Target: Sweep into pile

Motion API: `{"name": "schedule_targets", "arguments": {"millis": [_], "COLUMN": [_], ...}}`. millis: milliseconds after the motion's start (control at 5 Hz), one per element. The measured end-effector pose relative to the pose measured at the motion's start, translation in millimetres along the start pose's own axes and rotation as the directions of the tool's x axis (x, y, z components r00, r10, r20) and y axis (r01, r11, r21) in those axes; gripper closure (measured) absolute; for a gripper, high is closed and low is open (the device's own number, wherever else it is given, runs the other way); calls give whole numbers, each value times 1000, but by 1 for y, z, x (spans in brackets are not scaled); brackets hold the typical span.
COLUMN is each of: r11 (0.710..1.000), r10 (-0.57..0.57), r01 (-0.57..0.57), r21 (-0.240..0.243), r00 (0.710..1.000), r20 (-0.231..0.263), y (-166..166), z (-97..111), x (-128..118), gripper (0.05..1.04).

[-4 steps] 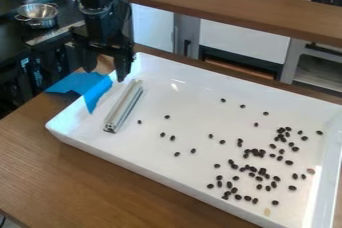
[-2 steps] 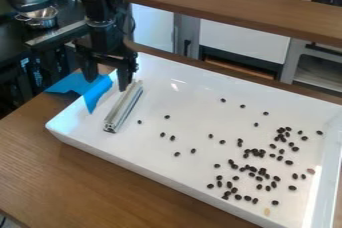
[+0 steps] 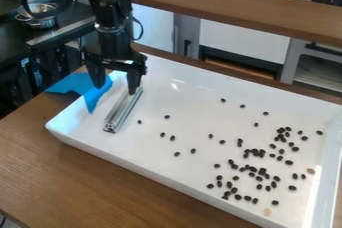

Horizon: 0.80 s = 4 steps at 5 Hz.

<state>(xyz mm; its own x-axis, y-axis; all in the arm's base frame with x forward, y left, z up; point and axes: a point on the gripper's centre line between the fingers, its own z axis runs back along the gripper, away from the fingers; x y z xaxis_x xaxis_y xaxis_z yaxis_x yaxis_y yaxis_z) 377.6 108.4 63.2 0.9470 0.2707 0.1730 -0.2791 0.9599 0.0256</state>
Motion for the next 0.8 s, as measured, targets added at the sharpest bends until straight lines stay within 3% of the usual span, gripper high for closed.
{"name": "schedule_targets", "arguments": {"millis": [800], "r11": [995], "r10": [100], "r01": [-100], "r21": [3], "r00": [995], "r20": [-2], "y": [-3], "z": [-16], "x": [5], "gripper": [84]}}
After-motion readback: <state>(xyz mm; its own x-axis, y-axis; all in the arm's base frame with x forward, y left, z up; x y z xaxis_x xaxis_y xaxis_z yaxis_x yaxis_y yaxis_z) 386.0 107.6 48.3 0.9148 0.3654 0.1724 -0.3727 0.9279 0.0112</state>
